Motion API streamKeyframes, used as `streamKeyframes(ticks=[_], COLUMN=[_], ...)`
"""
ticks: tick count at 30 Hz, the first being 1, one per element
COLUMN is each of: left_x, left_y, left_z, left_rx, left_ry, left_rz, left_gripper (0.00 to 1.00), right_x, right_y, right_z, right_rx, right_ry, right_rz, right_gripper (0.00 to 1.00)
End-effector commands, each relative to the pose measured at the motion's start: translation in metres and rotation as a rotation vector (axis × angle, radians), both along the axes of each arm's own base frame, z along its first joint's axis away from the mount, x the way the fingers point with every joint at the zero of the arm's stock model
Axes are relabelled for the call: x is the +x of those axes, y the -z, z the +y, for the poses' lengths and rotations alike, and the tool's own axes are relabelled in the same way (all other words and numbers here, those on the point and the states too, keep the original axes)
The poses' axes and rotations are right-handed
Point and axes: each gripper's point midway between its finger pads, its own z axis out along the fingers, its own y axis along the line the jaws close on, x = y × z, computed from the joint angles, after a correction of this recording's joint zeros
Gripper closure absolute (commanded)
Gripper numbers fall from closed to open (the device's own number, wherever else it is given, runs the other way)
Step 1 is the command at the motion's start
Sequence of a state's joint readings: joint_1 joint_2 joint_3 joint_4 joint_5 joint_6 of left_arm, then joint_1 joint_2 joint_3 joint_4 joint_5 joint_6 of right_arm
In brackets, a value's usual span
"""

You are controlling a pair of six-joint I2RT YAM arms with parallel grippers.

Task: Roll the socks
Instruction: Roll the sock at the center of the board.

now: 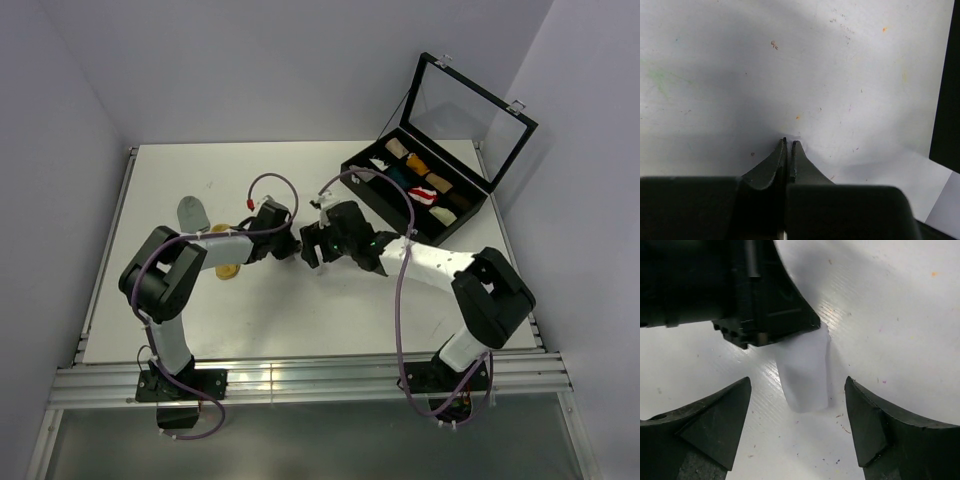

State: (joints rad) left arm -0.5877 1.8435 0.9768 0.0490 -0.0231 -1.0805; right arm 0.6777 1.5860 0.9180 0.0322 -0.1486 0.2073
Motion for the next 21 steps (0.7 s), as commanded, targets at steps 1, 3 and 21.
streamKeyframes(ticks=[1, 3, 21], left_x=[-0.027, -0.026, -0.026], left_y=[0.03, 0.028, 0.027], left_z=[0.016, 0.014, 0.004], left_rx=[0.128, 0.123, 0.119], left_ry=[0.049, 0.052, 0.089], left_rz=[0.108, 0.107, 0.111], left_gripper=[1.0, 1.0, 1.0], right_x=[0.014, 0.015, -0.012], right_y=[-0.008, -0.007, 0.062], right_z=[-0.007, -0.002, 0.037], right_rx=[-0.169, -0.224, -0.441], right_ry=[0.04, 0.022, -0.128], right_rz=[-0.183, -0.229, -0.264], right_gripper=[0.17, 0.17, 0.23])
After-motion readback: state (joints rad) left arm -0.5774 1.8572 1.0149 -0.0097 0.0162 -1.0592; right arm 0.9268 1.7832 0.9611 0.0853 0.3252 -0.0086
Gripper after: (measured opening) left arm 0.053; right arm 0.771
